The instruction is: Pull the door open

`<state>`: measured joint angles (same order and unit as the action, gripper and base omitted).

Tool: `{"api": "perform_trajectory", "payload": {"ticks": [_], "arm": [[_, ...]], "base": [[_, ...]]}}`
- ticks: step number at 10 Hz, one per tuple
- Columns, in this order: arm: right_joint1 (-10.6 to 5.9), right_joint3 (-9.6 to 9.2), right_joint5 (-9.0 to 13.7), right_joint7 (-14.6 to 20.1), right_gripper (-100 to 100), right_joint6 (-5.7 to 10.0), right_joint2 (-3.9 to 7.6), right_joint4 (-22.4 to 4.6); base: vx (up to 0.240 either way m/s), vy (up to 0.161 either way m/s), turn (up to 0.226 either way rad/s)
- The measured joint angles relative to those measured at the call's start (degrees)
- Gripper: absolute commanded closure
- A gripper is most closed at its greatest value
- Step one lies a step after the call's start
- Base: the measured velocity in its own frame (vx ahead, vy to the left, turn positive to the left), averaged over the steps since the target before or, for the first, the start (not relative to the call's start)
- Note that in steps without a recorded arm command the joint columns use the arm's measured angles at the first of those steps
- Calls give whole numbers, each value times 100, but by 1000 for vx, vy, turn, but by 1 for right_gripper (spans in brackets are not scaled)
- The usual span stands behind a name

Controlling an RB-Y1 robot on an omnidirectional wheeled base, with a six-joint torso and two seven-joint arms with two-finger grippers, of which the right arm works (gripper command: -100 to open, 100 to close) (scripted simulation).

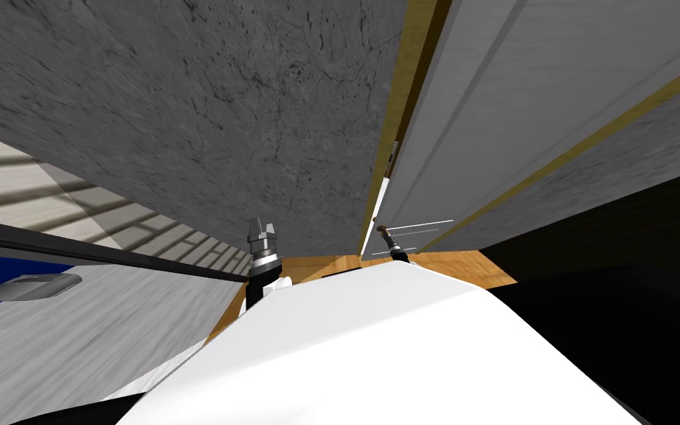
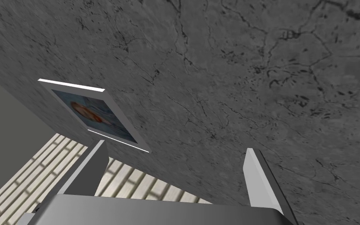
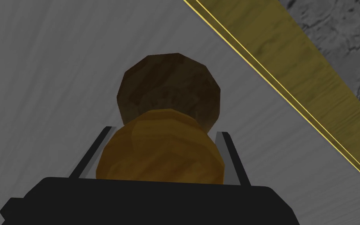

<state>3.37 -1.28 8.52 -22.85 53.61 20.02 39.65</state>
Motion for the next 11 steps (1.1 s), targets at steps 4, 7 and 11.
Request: {"api": "perform_trajectory", "payload": {"ticks": [4, 7, 11], "arm": [[-29, -43, 117, 539, 100, -19, -4, -22], [-98, -77, 183, 931, 100, -8, -9, -110], [-95, -121, 303, 1466, 100, -50, -20, -73]], "base": [[-29, -13, 38], [-29, -11, 36], [-29, -14, 40]]}}
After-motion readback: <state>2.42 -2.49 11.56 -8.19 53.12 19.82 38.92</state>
